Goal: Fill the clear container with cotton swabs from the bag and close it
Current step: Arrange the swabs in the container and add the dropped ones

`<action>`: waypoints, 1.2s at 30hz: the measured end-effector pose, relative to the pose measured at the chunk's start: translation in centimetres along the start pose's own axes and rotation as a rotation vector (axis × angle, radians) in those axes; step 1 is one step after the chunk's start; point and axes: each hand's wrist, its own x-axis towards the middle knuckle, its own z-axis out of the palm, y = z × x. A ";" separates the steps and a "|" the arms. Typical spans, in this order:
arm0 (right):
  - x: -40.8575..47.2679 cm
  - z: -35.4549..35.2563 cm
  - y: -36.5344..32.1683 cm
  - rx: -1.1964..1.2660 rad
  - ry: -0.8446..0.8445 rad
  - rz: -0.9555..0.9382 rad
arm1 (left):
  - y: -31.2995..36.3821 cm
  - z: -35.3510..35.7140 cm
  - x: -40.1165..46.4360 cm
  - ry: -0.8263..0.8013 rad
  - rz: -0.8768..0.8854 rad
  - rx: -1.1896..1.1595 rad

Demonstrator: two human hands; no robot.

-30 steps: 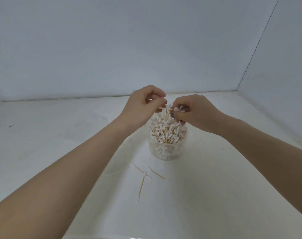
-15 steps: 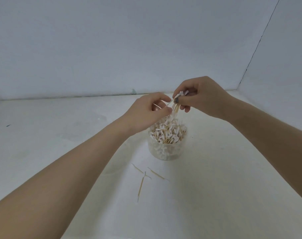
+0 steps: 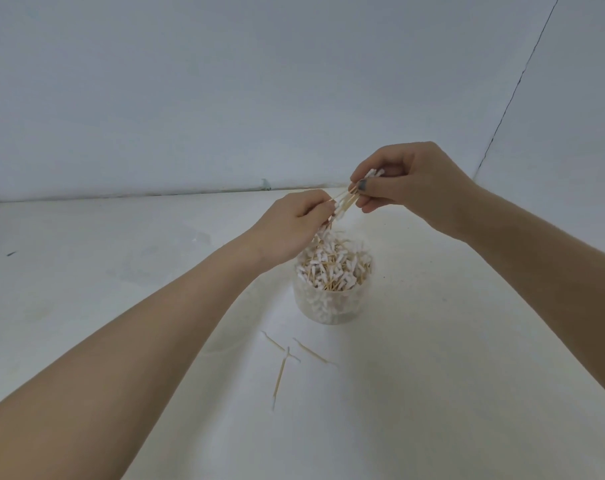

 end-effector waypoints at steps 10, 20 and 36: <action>0.3 1.3 1.8 0.412 0.089 0.179 | 0.5 0.1 -0.2 0.056 -0.036 -0.233; 0.6 2.2 1.9 0.599 0.056 0.197 | 0.7 0.0 0.9 0.073 -0.051 -0.133; 2.5 6.4 1.5 0.187 0.247 0.236 | 1.2 -0.3 1.7 0.030 -0.077 -0.229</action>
